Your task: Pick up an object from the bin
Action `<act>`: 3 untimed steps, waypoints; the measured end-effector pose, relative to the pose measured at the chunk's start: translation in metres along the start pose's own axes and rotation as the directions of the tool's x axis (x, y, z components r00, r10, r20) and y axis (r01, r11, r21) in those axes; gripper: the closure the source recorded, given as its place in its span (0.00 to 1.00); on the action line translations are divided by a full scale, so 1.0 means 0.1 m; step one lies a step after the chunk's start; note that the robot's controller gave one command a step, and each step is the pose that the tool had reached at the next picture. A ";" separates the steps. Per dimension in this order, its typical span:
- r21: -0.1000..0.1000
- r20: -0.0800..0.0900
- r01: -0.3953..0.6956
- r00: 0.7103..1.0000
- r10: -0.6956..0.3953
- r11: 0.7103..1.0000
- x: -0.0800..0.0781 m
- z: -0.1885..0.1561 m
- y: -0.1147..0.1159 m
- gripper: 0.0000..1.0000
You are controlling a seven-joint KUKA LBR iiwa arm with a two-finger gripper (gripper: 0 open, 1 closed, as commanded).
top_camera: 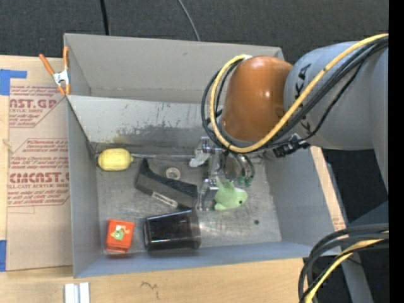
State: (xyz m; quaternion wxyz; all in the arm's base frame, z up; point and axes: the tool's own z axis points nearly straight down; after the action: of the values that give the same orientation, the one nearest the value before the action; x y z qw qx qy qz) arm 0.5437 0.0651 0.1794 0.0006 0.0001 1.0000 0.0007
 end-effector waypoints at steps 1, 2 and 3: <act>0.001 0.011 0.054 0.998 -0.054 0.999 -0.03 0.40 -0.01 0.00; 0.002 0.048 0.062 0.997 -0.062 0.998 -0.16 0.53 0.01 0.00; -0.001 0.006 -0.066 0.998 0.066 0.998 -0.31 0.86 -0.01 1.00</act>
Offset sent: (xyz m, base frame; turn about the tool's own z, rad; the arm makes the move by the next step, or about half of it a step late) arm 0.0104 0.0184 -0.1094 -0.0068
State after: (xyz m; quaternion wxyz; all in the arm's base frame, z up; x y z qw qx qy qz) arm 0.5746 0.0643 0.0934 0.0037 0.0332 0.9994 0.0010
